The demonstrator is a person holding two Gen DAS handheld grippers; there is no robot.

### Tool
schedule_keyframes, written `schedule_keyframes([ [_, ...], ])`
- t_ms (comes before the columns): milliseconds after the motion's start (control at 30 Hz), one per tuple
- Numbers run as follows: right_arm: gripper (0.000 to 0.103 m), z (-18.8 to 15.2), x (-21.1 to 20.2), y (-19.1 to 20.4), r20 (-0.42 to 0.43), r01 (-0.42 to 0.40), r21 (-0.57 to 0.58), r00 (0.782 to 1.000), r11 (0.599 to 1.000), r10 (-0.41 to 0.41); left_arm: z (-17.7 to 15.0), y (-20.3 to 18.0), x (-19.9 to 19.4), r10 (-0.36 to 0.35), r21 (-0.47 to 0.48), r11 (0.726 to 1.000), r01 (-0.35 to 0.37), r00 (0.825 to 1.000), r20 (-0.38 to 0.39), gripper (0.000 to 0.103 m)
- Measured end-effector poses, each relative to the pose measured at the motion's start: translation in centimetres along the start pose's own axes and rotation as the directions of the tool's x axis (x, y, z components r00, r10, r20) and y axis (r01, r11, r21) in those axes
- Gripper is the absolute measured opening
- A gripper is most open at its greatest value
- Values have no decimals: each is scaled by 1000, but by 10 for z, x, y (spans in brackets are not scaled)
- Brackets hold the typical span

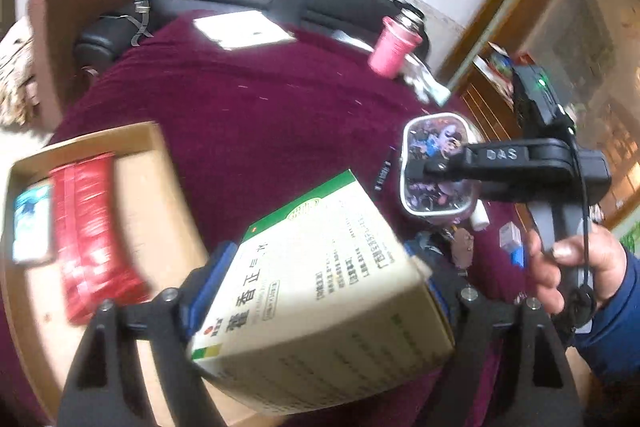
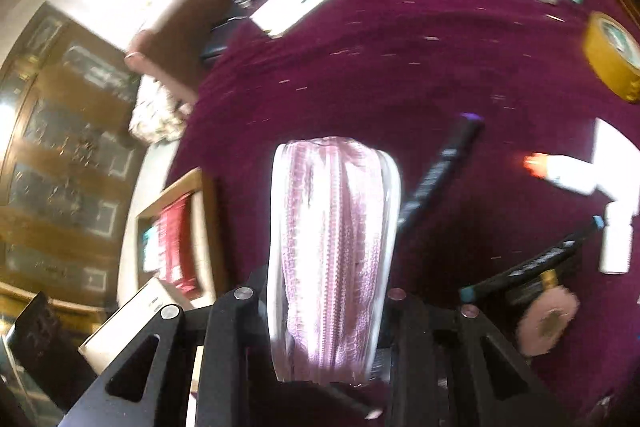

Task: Organize objects
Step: 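Carry the medicine box and pink pencil case into the cardboard box and release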

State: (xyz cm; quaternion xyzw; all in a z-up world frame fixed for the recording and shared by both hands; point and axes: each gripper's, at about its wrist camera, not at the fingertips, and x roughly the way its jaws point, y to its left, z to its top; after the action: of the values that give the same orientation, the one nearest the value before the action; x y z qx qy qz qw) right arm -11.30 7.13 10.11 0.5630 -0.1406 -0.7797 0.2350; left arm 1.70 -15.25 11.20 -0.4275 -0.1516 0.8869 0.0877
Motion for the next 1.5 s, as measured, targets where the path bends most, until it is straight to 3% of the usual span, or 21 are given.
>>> schedule_keyframes([
  [167,32,-3,13,44,-32,-63,-54,998,997,61,-10,42,-34,52,-82,995,-49,998,33,82],
  [500,32,-10,79,136,-140,-160,-178,981,971,136,-28,130,-84,179,-257,954,-154,981,78,82],
  [667,32,-8,128,171,-190,-145,-242,977,959,99,-37,155,-82,213,-332,926,-178,974,73,82],
  [1033,36,3,192,193,-264,-160,-300,961,940,80,-37,186,-53,222,-418,889,-188,974,34,82],
  [1133,45,8,197,195,-258,-87,-332,966,939,-1,-34,187,-50,270,-396,889,-231,962,44,83],
  [1200,62,11,196,197,-267,-61,-344,963,937,-35,-33,185,-47,275,-374,895,-242,961,36,83],
  [1267,68,14,191,197,-255,-38,-348,965,937,-56,-32,184,-47,281,-357,900,-250,959,36,83],
  [1500,75,33,167,189,-240,-13,-347,968,938,-75,-29,178,-54,283,-308,916,-259,958,36,83],
])
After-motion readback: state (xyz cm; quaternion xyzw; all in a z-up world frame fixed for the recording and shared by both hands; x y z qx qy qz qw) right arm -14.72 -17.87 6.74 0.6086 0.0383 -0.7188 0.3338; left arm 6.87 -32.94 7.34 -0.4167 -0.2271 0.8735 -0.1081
